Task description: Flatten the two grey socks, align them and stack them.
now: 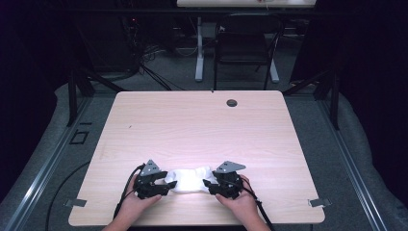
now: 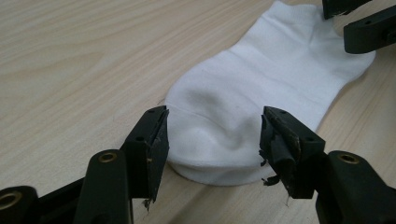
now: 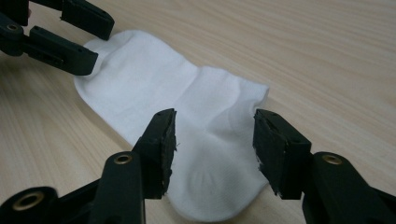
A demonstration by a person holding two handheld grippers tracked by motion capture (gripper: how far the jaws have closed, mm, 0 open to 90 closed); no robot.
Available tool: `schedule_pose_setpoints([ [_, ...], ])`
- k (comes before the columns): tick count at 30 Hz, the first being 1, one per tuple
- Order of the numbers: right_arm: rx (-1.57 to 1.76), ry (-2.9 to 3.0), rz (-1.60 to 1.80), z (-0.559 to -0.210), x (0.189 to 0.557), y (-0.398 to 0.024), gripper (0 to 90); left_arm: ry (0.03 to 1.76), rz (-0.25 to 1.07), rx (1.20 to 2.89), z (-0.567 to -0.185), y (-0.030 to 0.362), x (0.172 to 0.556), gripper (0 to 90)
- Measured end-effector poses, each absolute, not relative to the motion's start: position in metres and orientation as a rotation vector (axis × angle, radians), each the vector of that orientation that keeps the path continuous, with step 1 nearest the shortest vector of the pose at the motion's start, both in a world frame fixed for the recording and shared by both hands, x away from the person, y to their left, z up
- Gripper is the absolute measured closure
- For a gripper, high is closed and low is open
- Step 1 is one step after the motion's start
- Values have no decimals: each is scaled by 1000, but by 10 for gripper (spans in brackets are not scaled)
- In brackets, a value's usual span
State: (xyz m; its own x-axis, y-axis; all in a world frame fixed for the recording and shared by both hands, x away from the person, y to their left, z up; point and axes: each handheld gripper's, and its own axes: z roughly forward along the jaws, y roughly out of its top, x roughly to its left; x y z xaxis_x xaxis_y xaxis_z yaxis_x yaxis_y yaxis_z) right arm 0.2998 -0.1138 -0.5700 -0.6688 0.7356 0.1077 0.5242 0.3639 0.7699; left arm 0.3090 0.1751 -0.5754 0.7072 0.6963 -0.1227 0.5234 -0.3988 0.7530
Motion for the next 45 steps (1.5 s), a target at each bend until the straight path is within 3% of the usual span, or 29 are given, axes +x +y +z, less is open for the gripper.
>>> schedule_pose_setpoints([
  [12, 1140, 2271, 1261, -557, 292, -130, 463, 943, 295, 2008, -558, 197, 305, 378],
  [20, 1155, 2235, 1274, -553, 289, -146, 518, 1017, 334, 1967, -556, 221, 313, 382],
  [28, 1184, 2208, 1280, -551, 282, -159, 506, 1064, 332, 1936, -555, 234, 305, 386],
  [45, 1249, 2218, 1089, -566, 281, -170, 435, 995, 401, 2057, -566, 229, 297, 384],
])
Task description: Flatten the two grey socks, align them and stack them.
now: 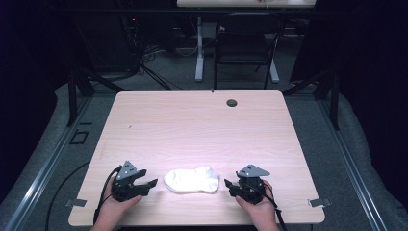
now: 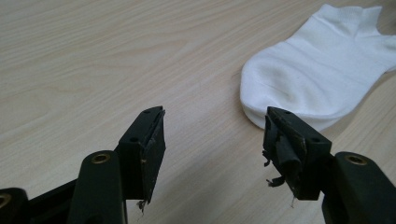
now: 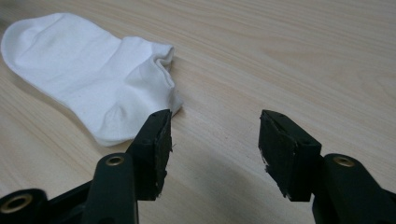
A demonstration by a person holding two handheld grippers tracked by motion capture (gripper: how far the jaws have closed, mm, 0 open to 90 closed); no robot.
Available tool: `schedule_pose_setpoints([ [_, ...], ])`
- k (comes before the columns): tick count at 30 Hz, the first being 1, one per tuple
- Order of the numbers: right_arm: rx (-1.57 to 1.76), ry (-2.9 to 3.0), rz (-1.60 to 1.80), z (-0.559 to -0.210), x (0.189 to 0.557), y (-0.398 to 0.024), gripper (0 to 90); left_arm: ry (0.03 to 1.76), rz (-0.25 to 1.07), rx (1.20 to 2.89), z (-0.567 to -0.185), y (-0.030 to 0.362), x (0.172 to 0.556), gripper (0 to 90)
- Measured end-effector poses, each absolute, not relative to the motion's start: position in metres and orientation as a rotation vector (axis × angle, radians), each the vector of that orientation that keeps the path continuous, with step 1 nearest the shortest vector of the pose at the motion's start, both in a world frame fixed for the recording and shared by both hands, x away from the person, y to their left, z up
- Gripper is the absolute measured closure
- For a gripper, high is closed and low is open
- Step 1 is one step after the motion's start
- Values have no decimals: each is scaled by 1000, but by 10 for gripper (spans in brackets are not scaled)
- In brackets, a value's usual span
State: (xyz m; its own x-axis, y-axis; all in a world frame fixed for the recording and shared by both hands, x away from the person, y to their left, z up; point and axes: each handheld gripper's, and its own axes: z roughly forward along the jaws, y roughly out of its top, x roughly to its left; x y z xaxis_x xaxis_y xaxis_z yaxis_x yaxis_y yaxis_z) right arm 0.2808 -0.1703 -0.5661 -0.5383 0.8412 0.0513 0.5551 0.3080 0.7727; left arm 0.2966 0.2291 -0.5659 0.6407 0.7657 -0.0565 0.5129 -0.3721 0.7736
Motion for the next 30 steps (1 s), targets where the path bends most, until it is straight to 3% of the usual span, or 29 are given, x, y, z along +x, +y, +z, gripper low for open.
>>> schedule_pose_setpoints([
  [8, 1270, 2273, 1020, -572, 286, -163, 335, 1046, 387, 2062, -567, 226, 302, 385],
  [27, 1311, 2243, 1009, -573, 295, -172, 305, 1094, 383, 2068, -568, 225, 310, 363],
  [30, 1349, 2240, 1015, -570, 295, -173, 244, 1116, 346, 2043, -566, 226, 311, 368],
])
